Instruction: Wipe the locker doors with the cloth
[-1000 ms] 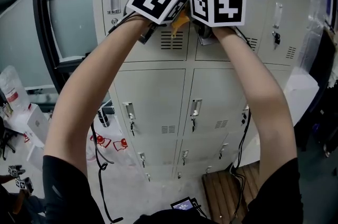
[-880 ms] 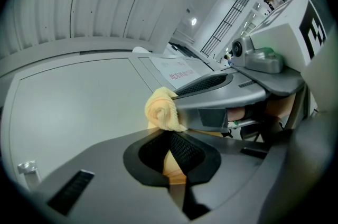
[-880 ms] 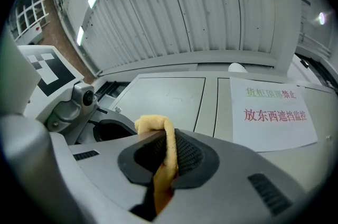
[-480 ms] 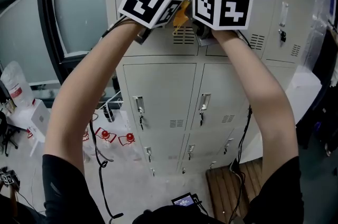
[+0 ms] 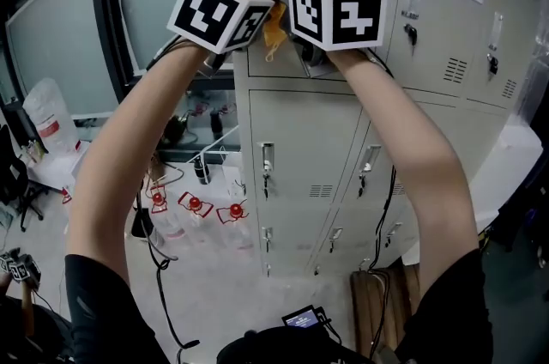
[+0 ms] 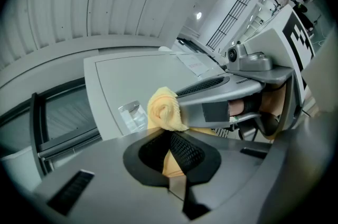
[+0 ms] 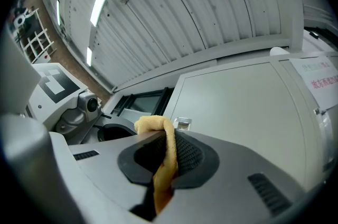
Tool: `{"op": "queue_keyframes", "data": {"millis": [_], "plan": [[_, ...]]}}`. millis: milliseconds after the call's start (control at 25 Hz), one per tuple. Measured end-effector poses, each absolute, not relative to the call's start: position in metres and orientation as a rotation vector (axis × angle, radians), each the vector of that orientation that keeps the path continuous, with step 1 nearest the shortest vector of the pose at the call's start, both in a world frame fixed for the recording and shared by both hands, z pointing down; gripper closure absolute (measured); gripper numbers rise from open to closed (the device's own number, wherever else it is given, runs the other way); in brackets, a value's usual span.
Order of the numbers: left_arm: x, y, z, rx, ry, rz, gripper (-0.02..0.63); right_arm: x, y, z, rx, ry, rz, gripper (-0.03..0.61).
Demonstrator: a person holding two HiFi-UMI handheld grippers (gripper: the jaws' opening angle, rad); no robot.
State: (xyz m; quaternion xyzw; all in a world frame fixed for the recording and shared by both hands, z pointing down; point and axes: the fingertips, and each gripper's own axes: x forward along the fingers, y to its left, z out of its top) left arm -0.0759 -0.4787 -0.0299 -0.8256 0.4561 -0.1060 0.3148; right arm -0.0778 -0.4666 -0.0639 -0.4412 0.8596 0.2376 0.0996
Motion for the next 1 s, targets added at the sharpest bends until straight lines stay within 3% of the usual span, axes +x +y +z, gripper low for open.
{"op": "queue_keyframes", "data": {"millis": [360, 1000], "plan": [[-0.124, -0.494, 0.001, -2.196, 1.258, -0.327, 0.594, -0.126, -0.483, -0.034, -1.312, 2.601, 0.668, 0.528], [-0.127, -0.512, 0.011, -2.243, 1.241, -0.298, 0.594, -0.129, -0.503, -0.024, -1.324, 2.593, 0.655, 0.528]]}}
